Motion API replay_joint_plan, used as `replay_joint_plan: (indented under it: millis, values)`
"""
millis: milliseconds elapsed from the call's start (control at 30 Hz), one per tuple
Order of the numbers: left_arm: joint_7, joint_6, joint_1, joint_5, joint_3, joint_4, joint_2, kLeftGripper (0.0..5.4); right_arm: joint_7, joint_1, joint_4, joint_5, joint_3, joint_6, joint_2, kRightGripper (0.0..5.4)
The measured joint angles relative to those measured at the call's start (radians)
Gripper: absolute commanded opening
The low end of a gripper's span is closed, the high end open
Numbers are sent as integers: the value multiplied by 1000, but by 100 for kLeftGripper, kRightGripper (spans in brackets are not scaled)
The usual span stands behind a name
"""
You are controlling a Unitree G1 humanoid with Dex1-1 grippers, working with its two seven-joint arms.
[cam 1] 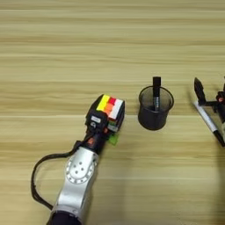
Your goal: Move the objects on the table
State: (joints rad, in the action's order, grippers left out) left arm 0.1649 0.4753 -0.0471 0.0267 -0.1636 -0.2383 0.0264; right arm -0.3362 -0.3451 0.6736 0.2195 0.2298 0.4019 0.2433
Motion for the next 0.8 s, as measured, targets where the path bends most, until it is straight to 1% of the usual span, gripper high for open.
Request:
replay_joint_plan:
  millis: [100, 233, 400, 533, 667, 800]
  values:
    - [-13, -1, 0, -1, 18, 12, 0, 328, 0, 0, 0, 0, 0, 0, 0, 540]
    - [-44, -1, 4, -9, 66, 14, -5, 328, 0, 0, 0, 0, 0, 0, -1, 540]
    - [-83, -1, 7, -11, 128, 8, -30, 328, 0, 0, 0, 0, 0, 0, -4, 540]
    - [-126, 1, 17, -5, 174, -25, -49, 328, 0, 0, 0, 0, 0, 0, -4, 540]
    - [-151, 4, 29, 4, 196, -72, -56, 328, 0, 0, 0, 0, 0, 0, -4, 540]
    - [-169, 13, 44, 9, 199, -133, -56, 328, 0, 0, 0, 0, 0, 0, -4, 540]
